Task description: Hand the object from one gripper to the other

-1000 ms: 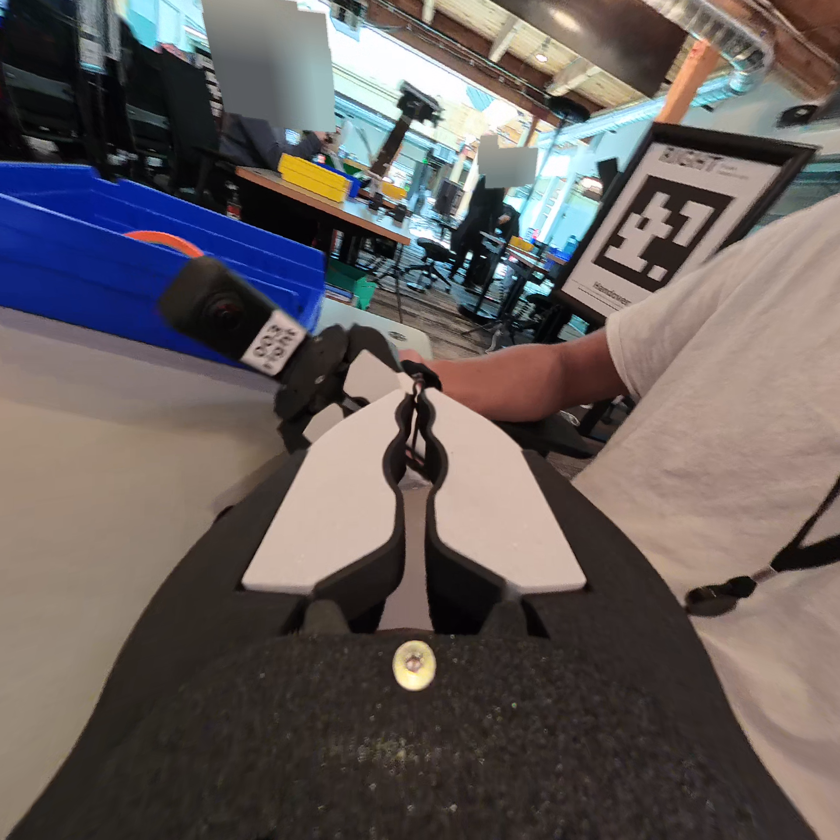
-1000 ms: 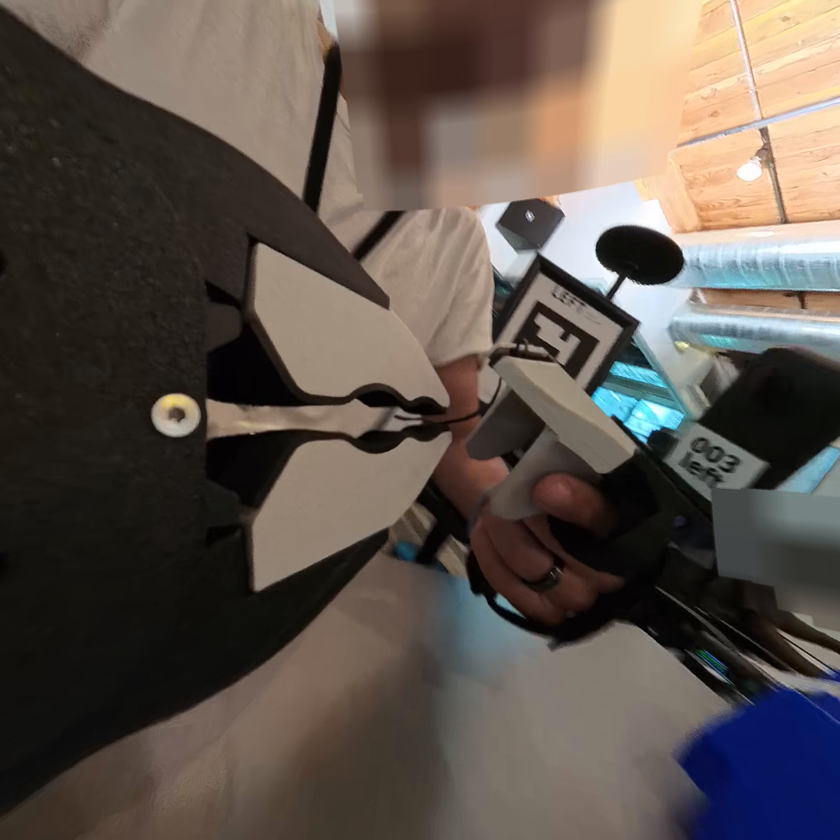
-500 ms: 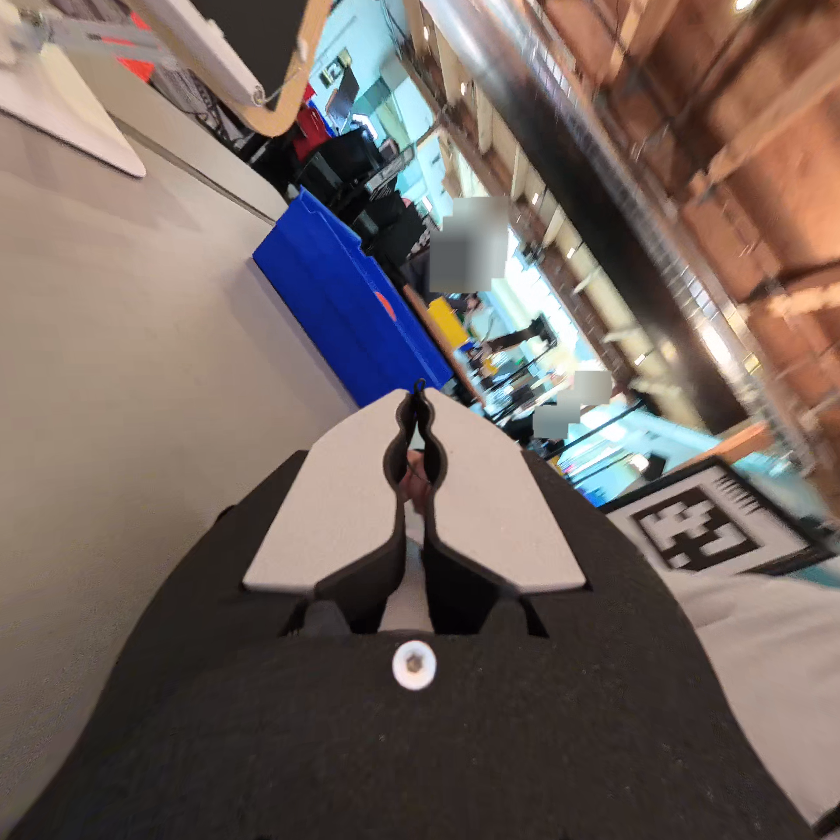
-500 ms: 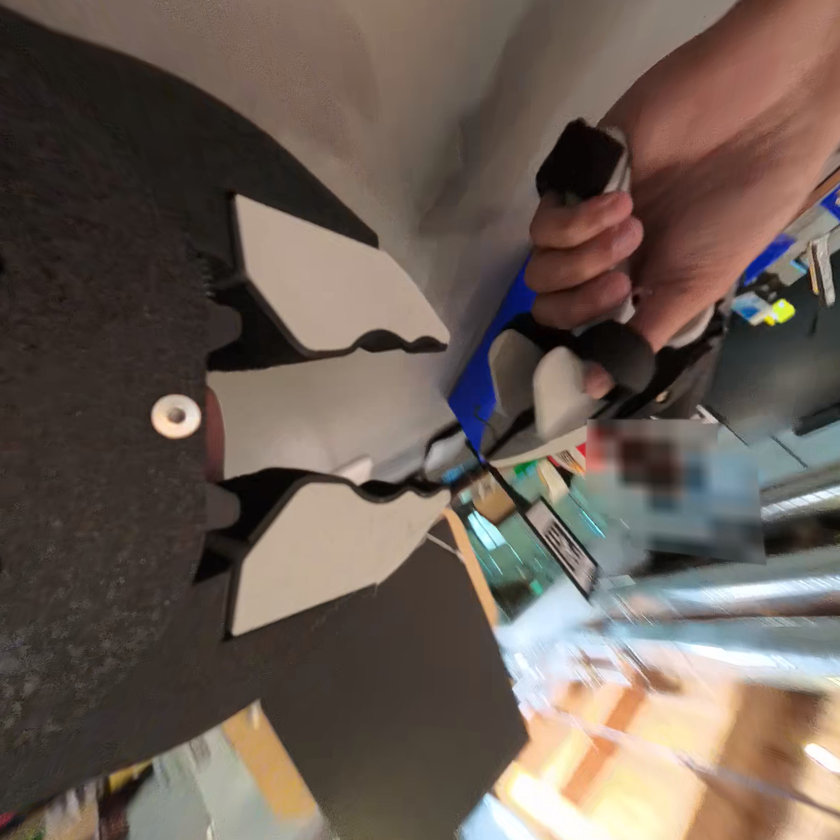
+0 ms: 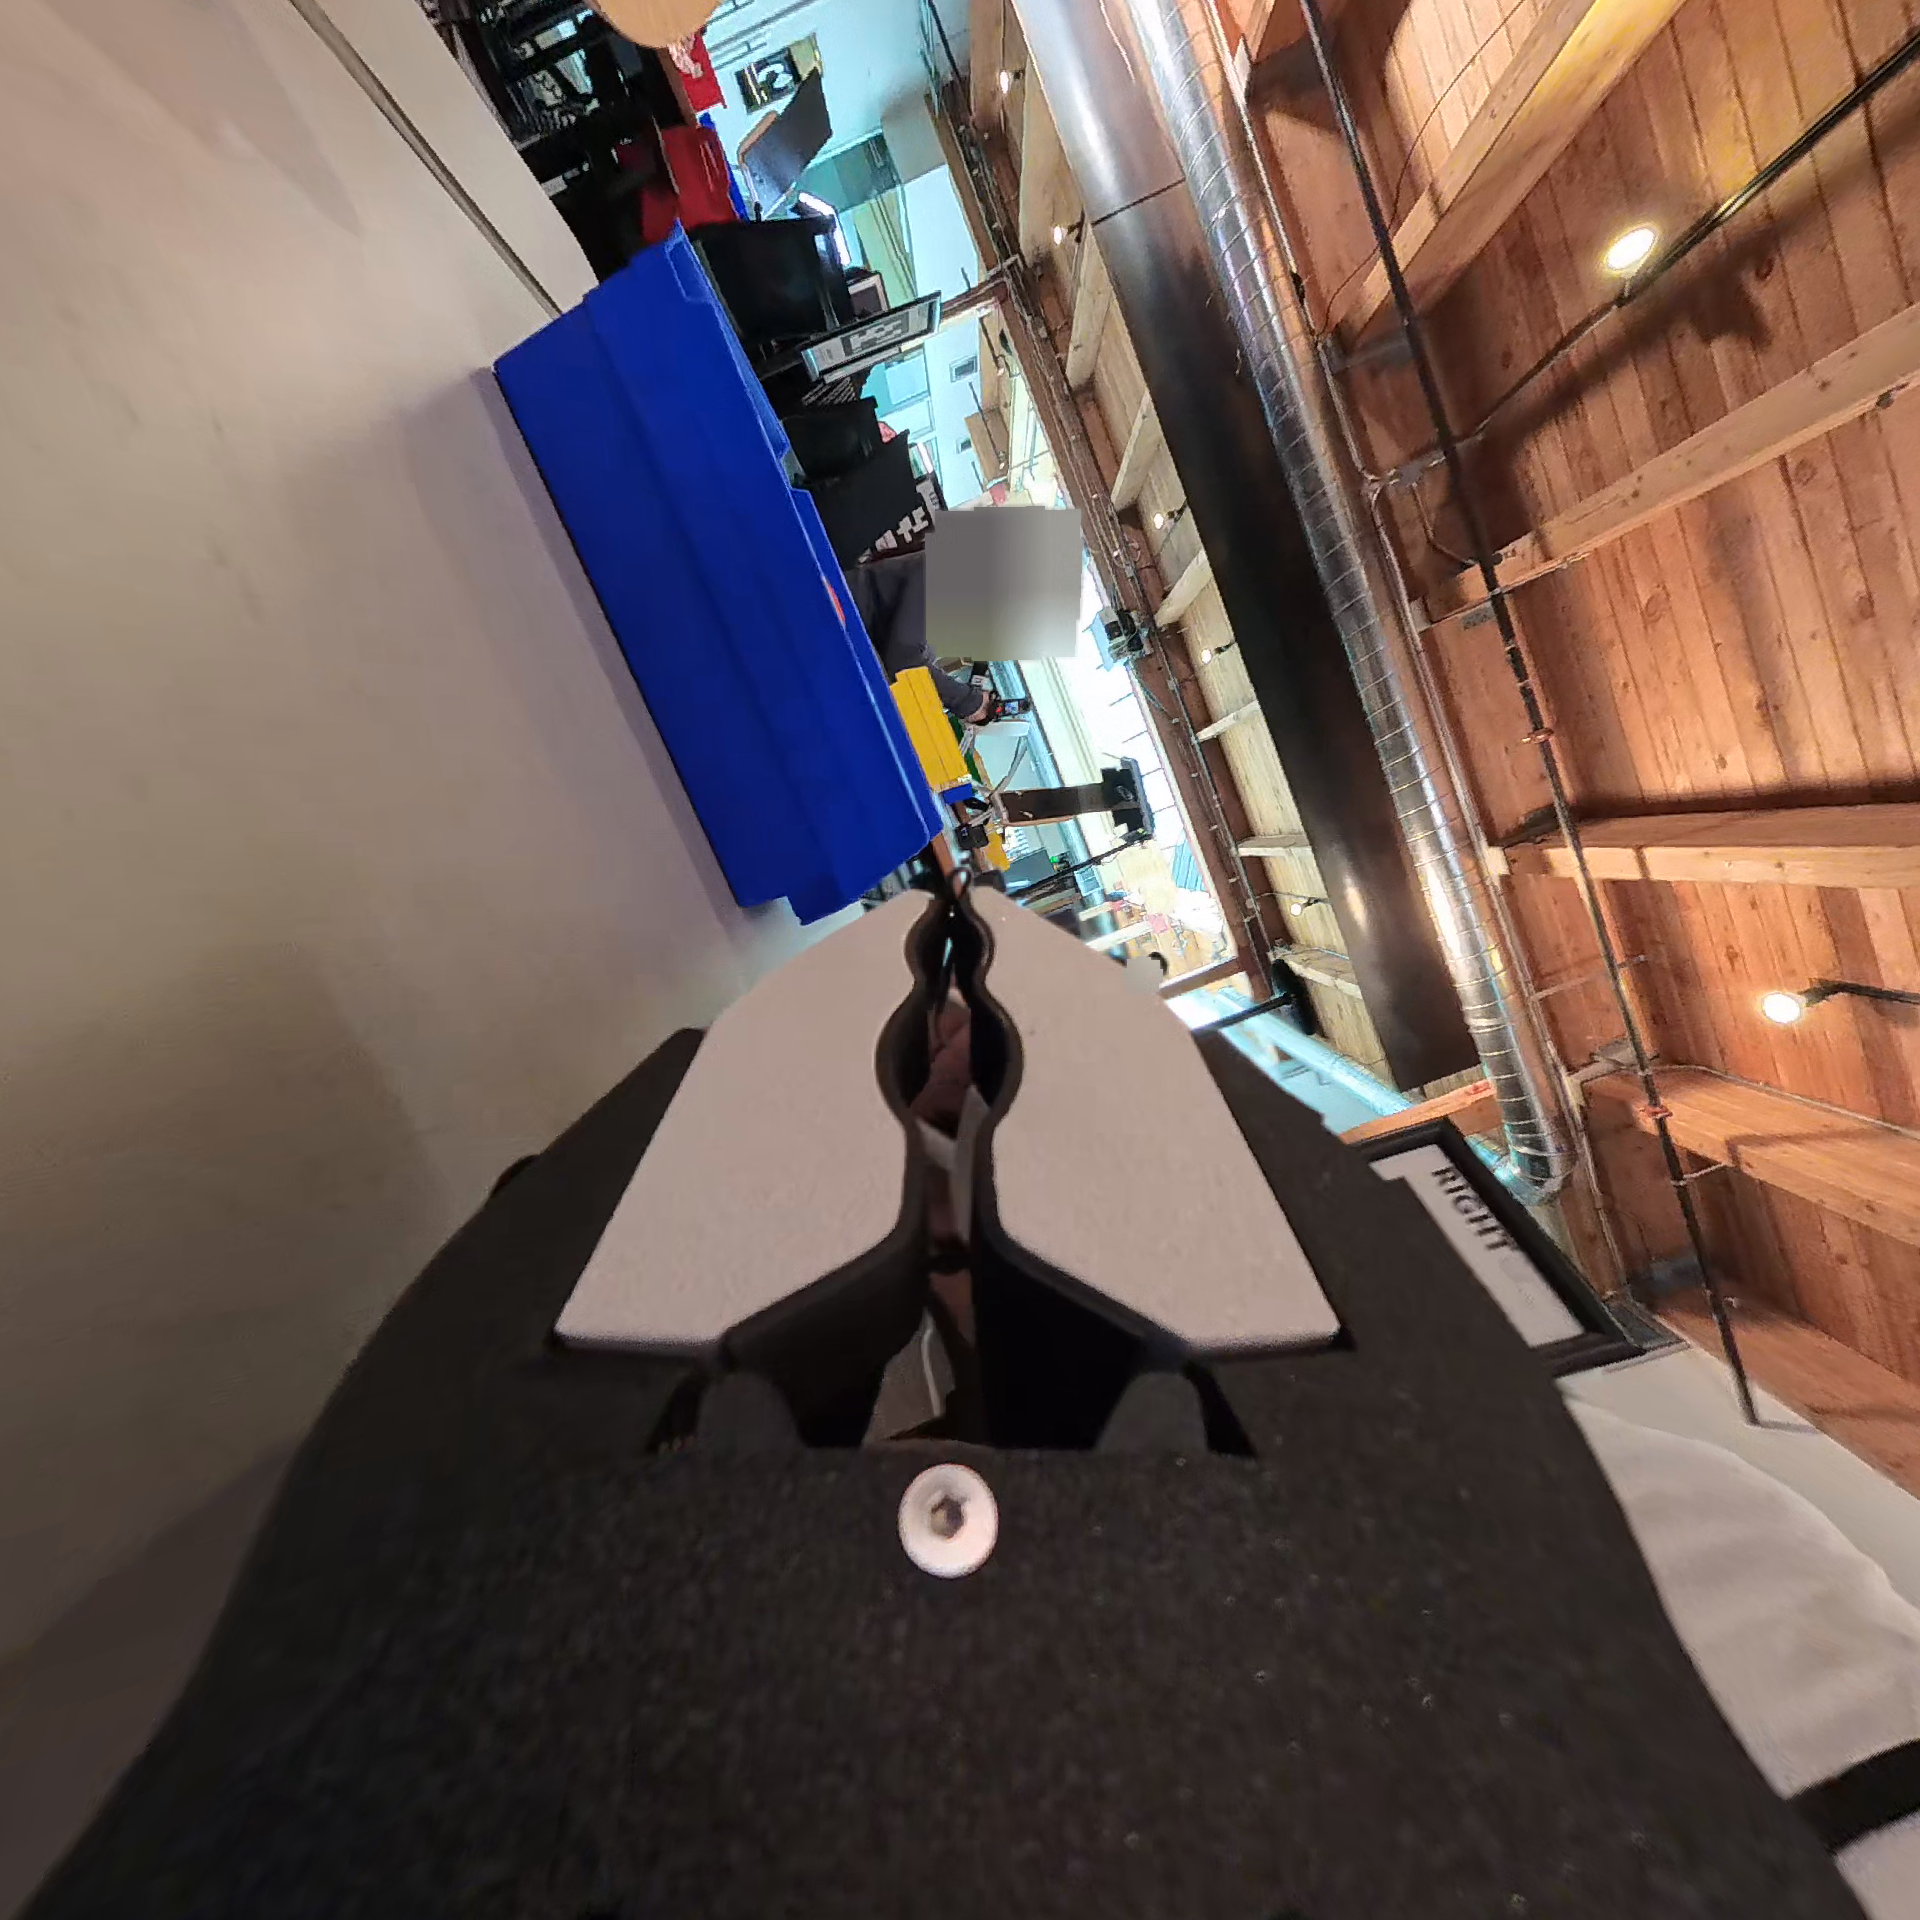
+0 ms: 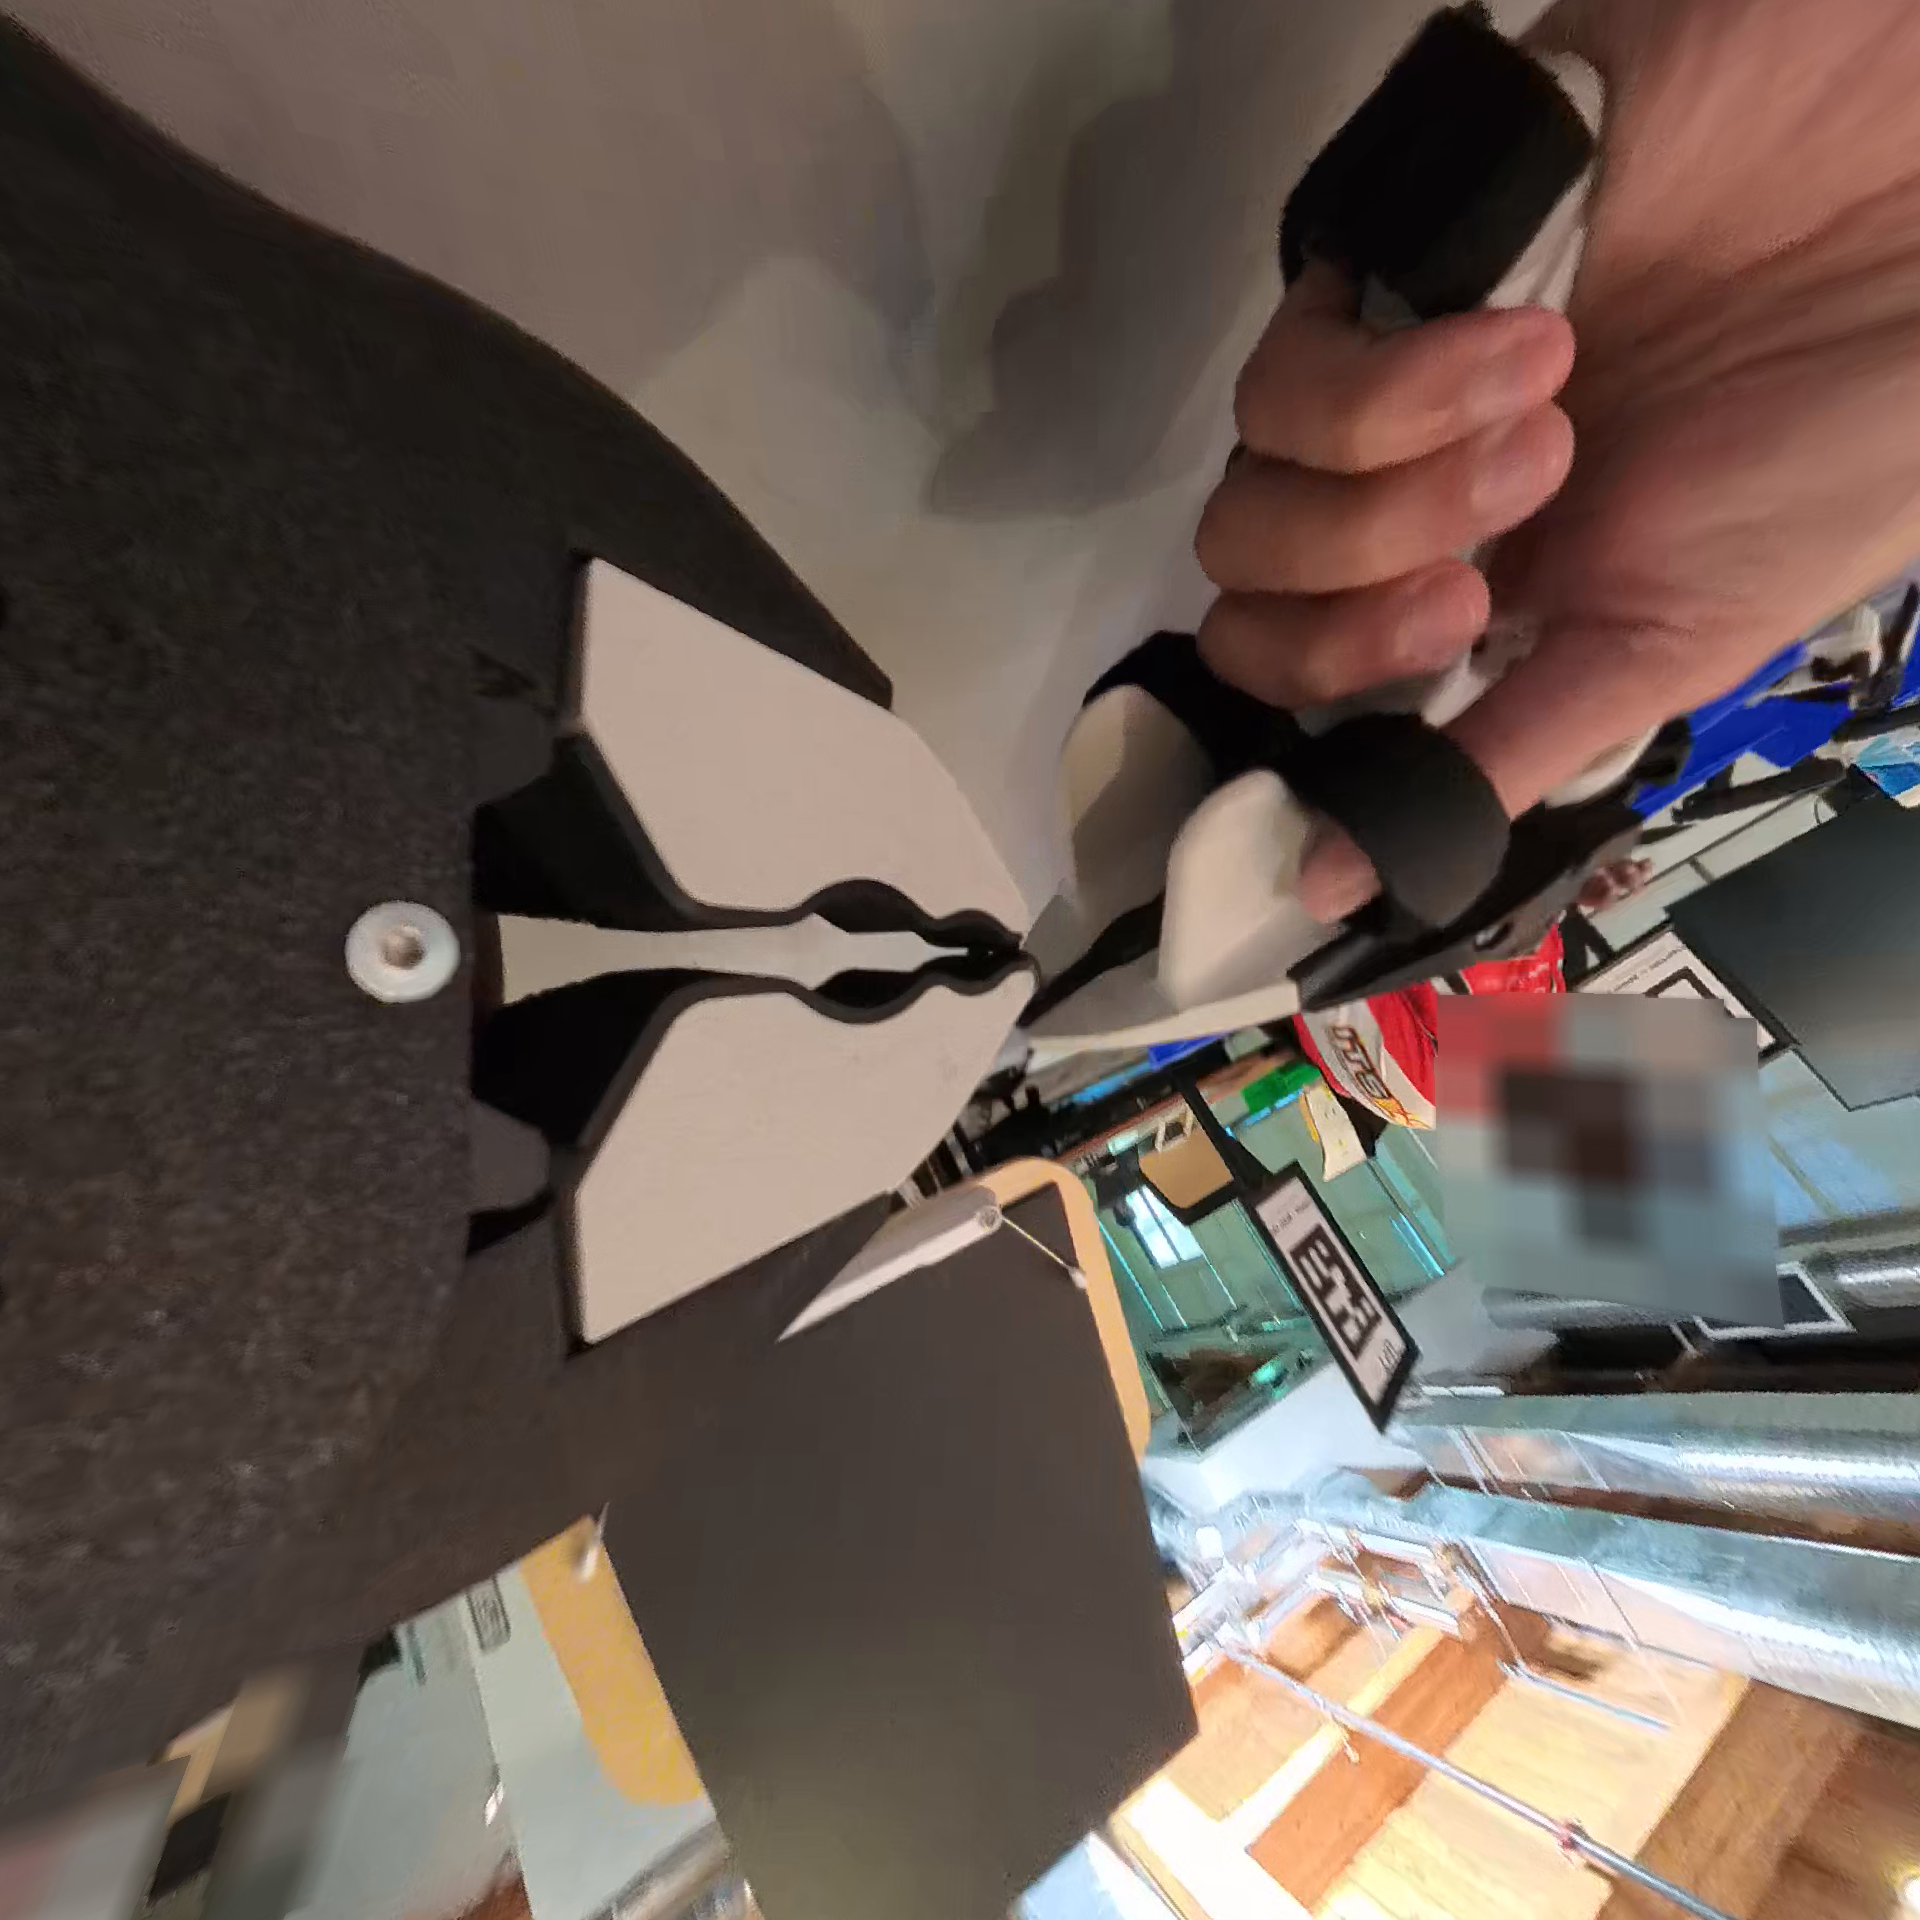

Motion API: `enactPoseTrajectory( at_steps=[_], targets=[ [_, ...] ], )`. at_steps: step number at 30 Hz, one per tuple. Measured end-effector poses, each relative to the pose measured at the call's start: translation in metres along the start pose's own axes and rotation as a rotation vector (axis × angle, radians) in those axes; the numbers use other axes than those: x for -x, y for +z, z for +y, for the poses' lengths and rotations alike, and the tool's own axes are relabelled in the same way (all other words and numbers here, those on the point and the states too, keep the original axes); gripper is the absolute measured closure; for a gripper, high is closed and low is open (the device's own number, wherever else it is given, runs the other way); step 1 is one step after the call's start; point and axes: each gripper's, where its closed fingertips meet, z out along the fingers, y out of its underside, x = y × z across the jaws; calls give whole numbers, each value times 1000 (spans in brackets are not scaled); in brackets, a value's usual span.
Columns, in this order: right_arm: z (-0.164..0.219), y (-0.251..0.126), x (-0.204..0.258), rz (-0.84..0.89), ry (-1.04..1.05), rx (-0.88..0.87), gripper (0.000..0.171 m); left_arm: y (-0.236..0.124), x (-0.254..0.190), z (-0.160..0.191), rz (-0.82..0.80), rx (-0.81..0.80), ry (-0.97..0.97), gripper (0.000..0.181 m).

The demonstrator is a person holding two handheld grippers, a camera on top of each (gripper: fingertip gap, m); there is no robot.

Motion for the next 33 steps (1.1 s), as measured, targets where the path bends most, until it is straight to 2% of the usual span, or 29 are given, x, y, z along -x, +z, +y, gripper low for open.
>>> enactPoseTrajectory(
  at_steps=[4, 7, 10, 12, 15, 19, 23, 27, 33],
  targets=[
    [1, -6, -8, -47, 149, -21, 171, 2, -3, 4, 3, 63, 124, 180],
    [-7, -11, -7, -146, 323, -82, 171, 4, -7, 10, 11, 145, 255, 178],
    [-11, -15, -13, -249, 552, -145, 171, 2, -7, 12, 3, 215, 435, 159],
    [-16, -19, -16, -360, 745, -213, 171, -4, -11, 14, 46, 276, 501, 152],
    [-22, -26, -20, -556, 1067, -316, 171, -14, -23, 21, 172, 363, 490, 145],
    [-31, -36, -26, -878, 1496, -464, 171, -26, -44, 45, 348, 491, 525, 145],
    [-36, -39, -23, -1110, 1776, -534, 171, -22, -55, 58, 394, 493, 618, 145],
    [-38, -36, -28, -1179, 1956, -634, 171, -19, -63, 64, 404, 471, 680, 145],
    [-38, -36, -28, -1201, 1999, -663, 171, -19, -68, 62, 406, 439, 703, 163]
  ],
)
